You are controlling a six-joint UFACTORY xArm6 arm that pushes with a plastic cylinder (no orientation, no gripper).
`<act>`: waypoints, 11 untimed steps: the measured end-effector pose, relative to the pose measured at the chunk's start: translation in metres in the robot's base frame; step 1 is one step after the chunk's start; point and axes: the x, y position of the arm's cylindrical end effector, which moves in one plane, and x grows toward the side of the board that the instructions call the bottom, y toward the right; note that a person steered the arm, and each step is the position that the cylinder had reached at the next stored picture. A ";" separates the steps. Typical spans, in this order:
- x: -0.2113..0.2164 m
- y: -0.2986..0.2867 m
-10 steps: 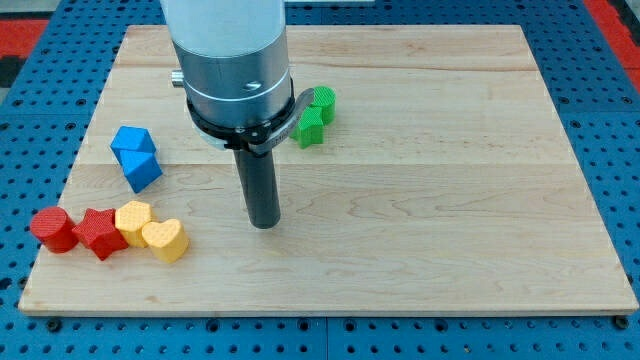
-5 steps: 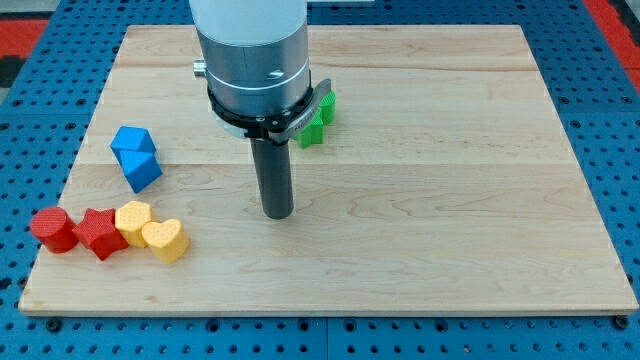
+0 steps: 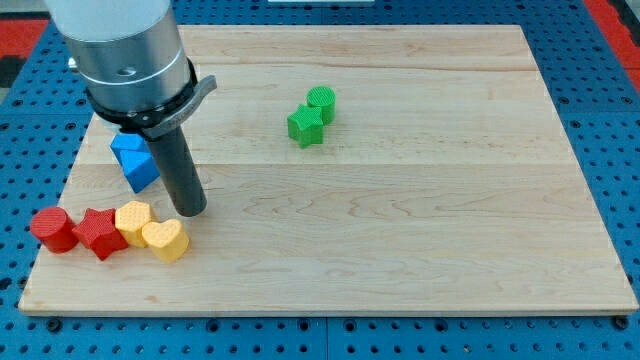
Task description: Separate the blue cube from the blue triangle
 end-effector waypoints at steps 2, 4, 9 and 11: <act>-0.001 -0.008; -0.019 -0.073; -0.102 -0.027; -0.149 -0.064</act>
